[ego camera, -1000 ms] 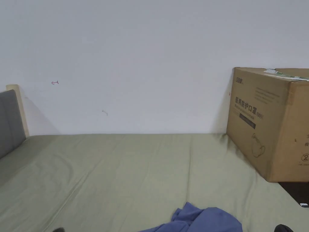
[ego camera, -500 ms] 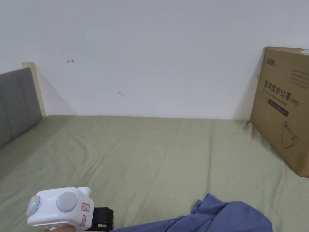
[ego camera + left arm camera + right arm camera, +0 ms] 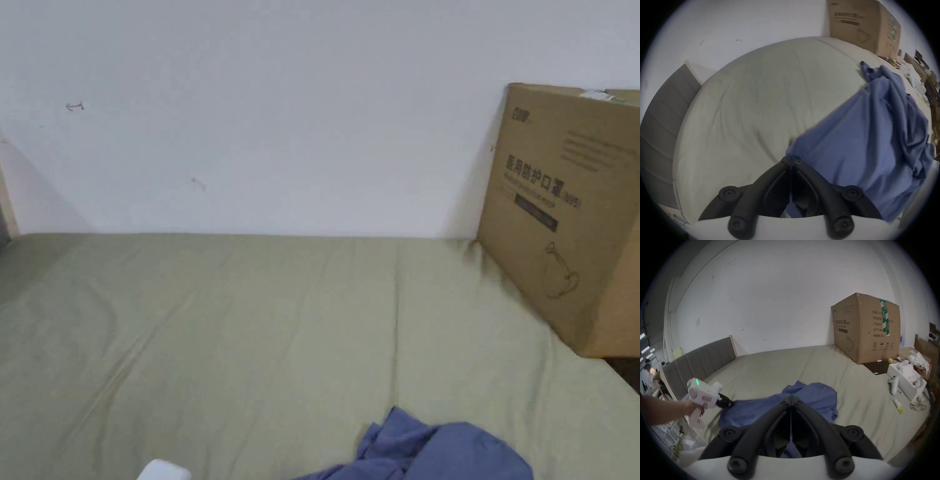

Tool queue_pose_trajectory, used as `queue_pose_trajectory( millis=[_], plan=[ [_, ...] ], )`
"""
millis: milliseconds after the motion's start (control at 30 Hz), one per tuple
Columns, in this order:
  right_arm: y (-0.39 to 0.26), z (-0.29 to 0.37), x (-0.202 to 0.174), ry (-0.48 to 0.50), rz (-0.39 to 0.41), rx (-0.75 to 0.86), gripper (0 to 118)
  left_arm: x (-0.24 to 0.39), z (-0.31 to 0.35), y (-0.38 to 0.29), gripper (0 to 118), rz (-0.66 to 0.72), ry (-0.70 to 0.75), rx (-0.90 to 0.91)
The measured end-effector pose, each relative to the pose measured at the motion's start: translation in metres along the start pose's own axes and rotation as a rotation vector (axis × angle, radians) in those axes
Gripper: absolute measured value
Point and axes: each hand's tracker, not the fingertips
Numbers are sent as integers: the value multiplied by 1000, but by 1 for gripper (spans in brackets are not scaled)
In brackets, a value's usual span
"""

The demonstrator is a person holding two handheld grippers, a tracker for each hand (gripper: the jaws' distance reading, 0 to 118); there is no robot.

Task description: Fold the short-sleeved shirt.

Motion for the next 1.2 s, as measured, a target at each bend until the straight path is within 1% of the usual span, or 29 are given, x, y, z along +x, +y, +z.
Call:
queue_pose_trajectory(
  millis=[33, 67, 133, 167, 200, 233, 300, 333, 367, 467, 500, 533, 600, 633, 700, 767, 800, 833, 867, 900, 933, 967, 1000, 1033, 1133, 1200],
  plan=[
    [12, -11, 8, 14, -1, 2, 0, -4, 5, 2, 0, 41, -29, 22],
    [28, -30, 17, 32, 11, -18, 0, -9, 10, 5, 0, 92, -28, 54],
    [59, -78, 33, 13, 83, -208, 2, -24, 28, 4, 0, 182, 31, 133],
    [73, -105, 43, 23, 91, -367, 8, -34, 37, 5, 0, 245, 46, 168],
    [82, -132, 56, 43, 78, -456, 23, -44, 45, 4, 0, 304, 45, 189],
    [87, -152, 66, 51, 69, -517, 43, -52, 50, 4, 0, 343, 48, 193],
    [91, -200, 89, -18, 53, -669, 113, -67, 55, -3, 0, 391, 27, 155],
    [92, -215, 97, -40, 53, -718, 118, -71, 56, -6, 0, 394, 36, 145],
    [92, -235, 107, -70, 10, -719, 118, -75, 55, -9, 0, 396, 39, 135],
    [85, -278, 122, -179, -42, -815, 118, -83, 50, -18, 0, 406, 26, 91],
    [83, -292, 126, -210, -71, -803, 118, -85, 48, -21, 0, 399, 49, 88],
    [82, -303, 129, -220, -96, -791, 118, -83, 46, -26, 0, 404, 62, 81],
    [75, -323, 137, -241, -134, -830, 118, -87, 41, -33, 0, 435, 70, 68],
    [73, -332, 139, -260, -133, -838, 117, -89, 39, -35, 0, 456, 52, 51],
    [65, -341, 143, -316, -98, -870, 117, -88, 38, -41, 0, 490, 42, 39],
    [60, -347, 145, -341, -52, -902, 115, -88, 35, -44, 0, 489, 37, 31],
    [57, -346, 144, -332, -33, -922, 111, -87, 29, -47, 0, 476, 39, 23],
    [54, -344, 143, -311, -22, -949, 101, -86, 28, -48, 0, 461, 43, 17],
    [51, -341, 141, -279, -12, -974, 95, -84, 27, -48, 0, 446, 51, 14],
    [48, -337, 137, -226, -4, -978, 88, -84, 27, -48, 0, 443, 51, 14],
    [46, -333, 133, -196, 12, -976, 68, -81, 27, -46, 0, 442, 50, 13],
    [46, -327, 128, -173, 31, -951, 37, -81, 28, -45, 0, 443, 48, 10],
    [47, -320, 123, -144, 23, -929, 14, -81, 29, -45, 0, 446, 49, 7],
    [49, -314, 121, -148, 17, -930, 7, -81, 33, -44, 0, 453, 48, 7],
    [69, -283, 117, -137, -33, -828, 5, -76, 59, -34, 0, 479, 36, 39],
    [96, -249, 118, -104, -77, -734, 5, -78, 84, -23, 0, 493, 18, 78]
  ],
)
